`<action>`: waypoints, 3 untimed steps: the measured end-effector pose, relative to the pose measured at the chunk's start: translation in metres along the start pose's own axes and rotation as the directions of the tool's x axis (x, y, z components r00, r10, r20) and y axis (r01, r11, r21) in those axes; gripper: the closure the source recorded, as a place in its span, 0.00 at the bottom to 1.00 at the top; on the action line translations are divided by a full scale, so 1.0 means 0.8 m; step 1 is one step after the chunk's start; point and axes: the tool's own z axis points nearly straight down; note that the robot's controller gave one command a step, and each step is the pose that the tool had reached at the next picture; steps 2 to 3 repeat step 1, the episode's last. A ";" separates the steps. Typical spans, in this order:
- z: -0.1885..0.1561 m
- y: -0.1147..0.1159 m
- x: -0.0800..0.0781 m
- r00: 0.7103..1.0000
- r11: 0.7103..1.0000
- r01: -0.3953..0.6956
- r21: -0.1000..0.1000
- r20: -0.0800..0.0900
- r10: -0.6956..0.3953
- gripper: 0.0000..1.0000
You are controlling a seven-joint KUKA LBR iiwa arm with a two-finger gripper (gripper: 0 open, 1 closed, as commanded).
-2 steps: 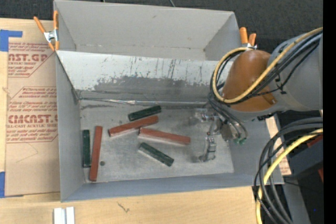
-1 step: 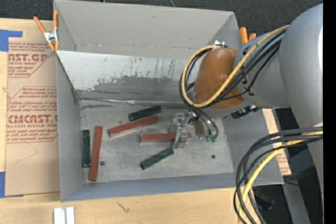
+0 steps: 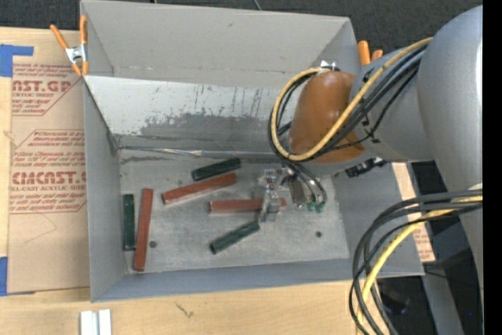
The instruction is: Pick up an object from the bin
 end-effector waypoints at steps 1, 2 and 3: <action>-0.165 0.032 -0.024 1.000 1.000 0.019 0.000 0.002 -0.019 1.00; -0.165 0.032 -0.024 1.000 1.000 0.019 0.000 0.002 -0.019 1.00; -0.165 0.032 -0.024 1.000 1.000 0.019 0.000 0.002 -0.019 1.00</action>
Offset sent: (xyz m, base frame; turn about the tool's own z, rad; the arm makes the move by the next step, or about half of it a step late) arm 0.0000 0.0000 0.0000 0.0000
